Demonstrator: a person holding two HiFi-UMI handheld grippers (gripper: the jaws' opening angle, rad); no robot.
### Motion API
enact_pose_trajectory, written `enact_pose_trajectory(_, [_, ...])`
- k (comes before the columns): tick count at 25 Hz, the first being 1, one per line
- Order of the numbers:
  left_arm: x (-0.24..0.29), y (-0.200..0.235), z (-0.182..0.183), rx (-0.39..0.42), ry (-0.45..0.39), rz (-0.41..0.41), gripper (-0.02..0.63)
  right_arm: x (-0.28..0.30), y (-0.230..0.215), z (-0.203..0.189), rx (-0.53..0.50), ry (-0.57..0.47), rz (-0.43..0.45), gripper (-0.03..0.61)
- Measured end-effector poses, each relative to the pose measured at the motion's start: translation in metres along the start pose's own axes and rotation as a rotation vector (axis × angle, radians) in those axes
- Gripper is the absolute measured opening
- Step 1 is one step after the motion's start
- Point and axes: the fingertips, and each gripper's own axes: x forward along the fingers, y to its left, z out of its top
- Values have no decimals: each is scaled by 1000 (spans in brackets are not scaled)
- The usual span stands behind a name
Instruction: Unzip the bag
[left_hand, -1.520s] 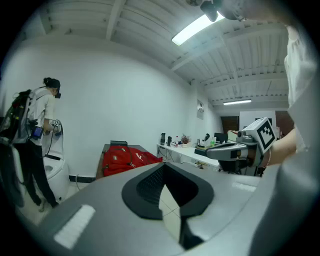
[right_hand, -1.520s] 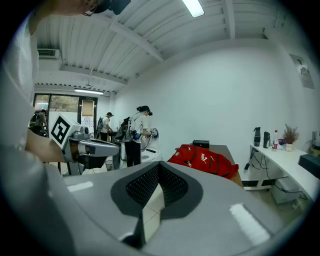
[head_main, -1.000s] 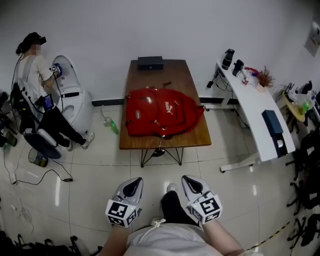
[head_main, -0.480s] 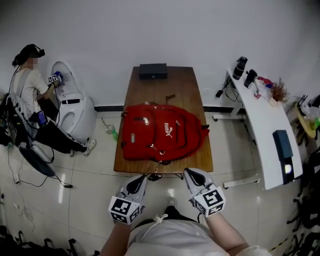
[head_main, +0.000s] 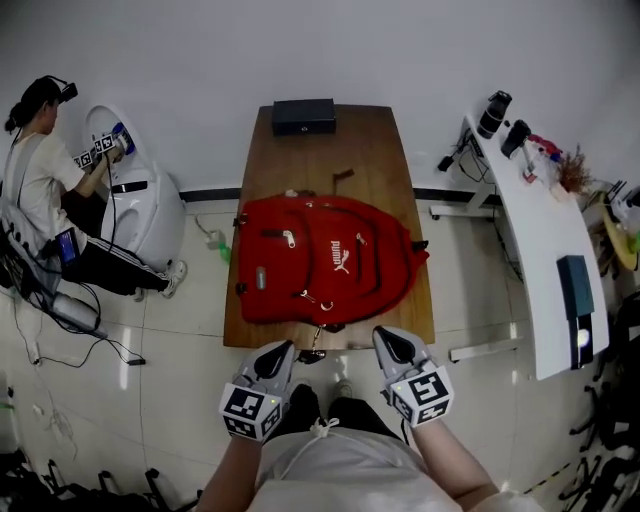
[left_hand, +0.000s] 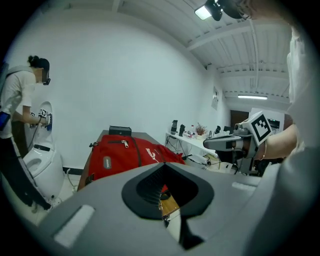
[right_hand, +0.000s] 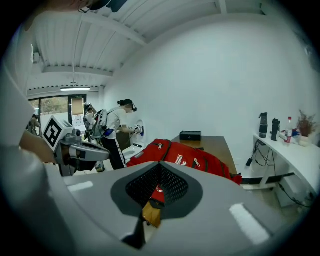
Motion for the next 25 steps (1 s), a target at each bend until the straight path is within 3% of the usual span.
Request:
enact_pose_trajectory(8, [18, 34, -25, -17, 99, -58, 8, 46, 21, -42, 74, 148, -20, 8])
enact_pose_trajectory(14, [43, 53, -64, -37, 193, -115, 8, 90, 37, -96, 148, 319, -1, 129])
enact_pose_trajectory(25, [70, 92, -97, -63, 237, -118, 8, 142, 67, -165, 312, 484, -6, 196])
